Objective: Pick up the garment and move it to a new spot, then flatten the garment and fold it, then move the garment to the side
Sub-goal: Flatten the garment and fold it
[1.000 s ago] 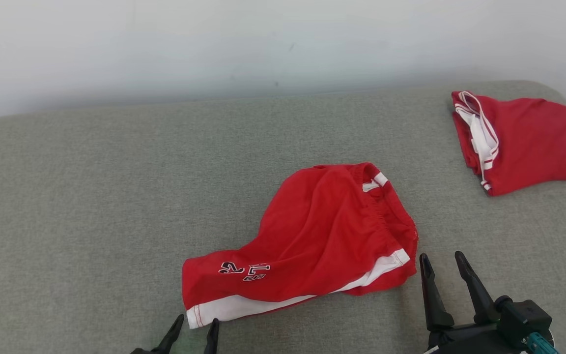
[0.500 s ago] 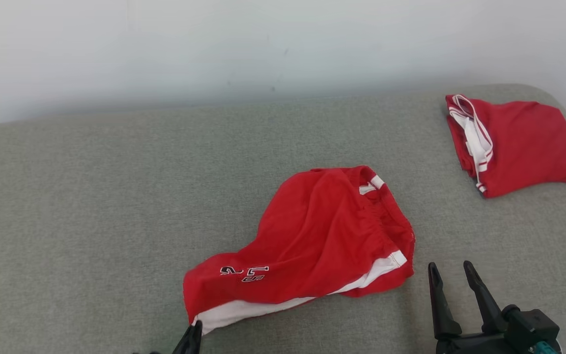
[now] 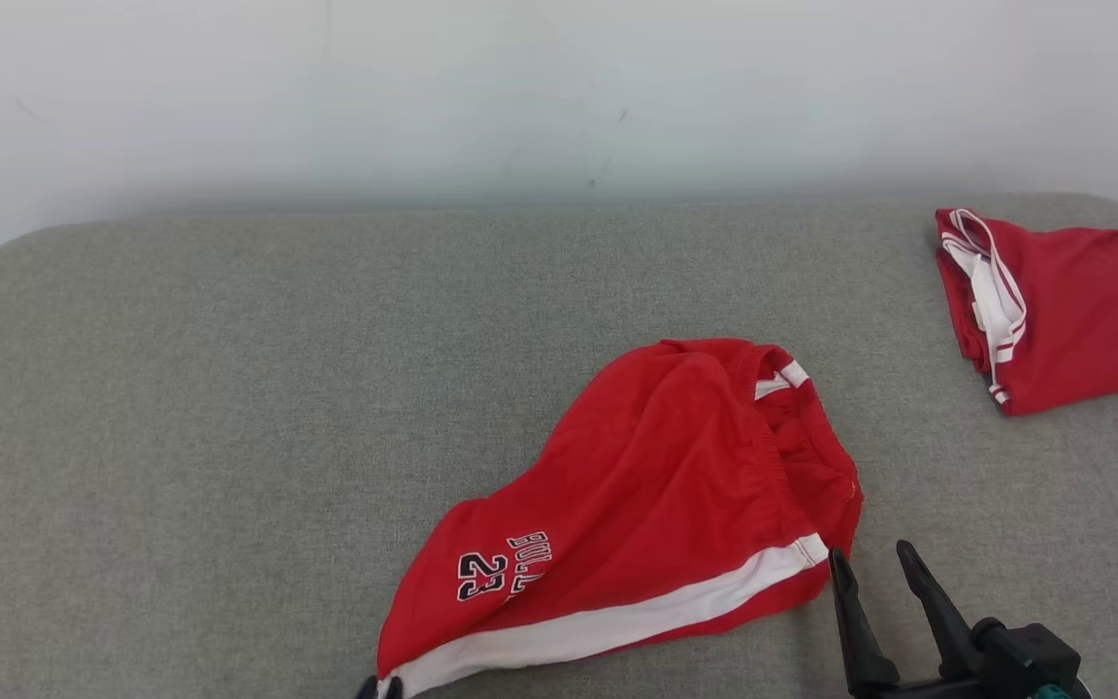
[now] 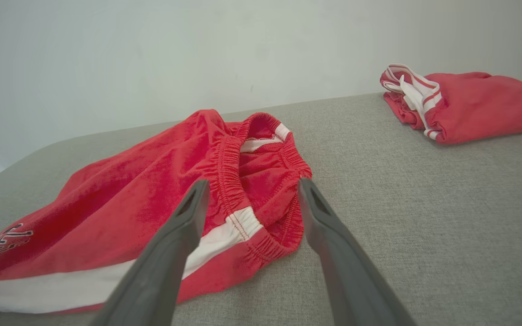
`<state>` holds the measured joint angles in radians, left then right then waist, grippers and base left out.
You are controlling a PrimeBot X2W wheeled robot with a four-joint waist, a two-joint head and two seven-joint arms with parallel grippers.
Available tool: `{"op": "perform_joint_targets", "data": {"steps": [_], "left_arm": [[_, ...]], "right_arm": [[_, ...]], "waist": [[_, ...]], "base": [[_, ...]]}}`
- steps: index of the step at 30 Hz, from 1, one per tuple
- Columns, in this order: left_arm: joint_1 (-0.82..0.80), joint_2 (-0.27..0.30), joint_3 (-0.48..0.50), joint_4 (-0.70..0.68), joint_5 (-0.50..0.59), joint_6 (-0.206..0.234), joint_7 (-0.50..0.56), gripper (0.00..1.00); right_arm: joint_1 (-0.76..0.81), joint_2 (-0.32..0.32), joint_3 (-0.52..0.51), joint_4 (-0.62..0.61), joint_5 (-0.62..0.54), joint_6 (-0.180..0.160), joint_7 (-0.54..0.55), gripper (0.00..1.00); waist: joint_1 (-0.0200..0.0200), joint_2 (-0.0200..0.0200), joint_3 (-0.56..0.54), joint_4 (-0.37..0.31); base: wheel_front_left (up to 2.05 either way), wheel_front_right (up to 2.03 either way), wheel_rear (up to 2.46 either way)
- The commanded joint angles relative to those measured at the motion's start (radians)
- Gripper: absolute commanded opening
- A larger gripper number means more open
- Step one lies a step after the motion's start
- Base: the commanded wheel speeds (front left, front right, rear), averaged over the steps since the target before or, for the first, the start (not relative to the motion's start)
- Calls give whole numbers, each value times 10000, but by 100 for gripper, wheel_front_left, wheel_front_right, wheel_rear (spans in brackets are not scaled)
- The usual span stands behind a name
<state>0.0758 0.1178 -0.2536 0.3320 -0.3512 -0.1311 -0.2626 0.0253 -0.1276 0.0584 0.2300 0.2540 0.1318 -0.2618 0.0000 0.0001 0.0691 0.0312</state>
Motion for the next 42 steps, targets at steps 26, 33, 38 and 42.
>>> {"op": "perform_joint_targets", "data": {"steps": [26, 33, 38, 42], "left_arm": [[-1175, 734, -1282, 1297, -741, 14, -29, 100], [-1598, 758, -1734, 1702, -1273, 16, -29, 0], [-1446, 782, -1657, 1502, -1496, 16, -29, 0], [-1055, 797, -1314, 985, -1449, 16, -29, 0]], "right_arm": [[-2455, -2520, 3390, 2630, 1014, -29, -35, 100], [-2939, -2840, 4401, 3212, 1663, -29, -25, 0], [-2734, -3055, 4518, 2691, 1880, -29, -25, 0], [-2149, -3264, 4235, 1838, 1960, -29, -25, 0]], "waist": [[0, -1, 595, 48], [0, -1, 592, 174], [0, -1, 404, 193], [0, -1, 306, 169]], "base": [[0, 0, 0], [0, 0, 0], [0, 0, 0], [0, 0, 0]]}}
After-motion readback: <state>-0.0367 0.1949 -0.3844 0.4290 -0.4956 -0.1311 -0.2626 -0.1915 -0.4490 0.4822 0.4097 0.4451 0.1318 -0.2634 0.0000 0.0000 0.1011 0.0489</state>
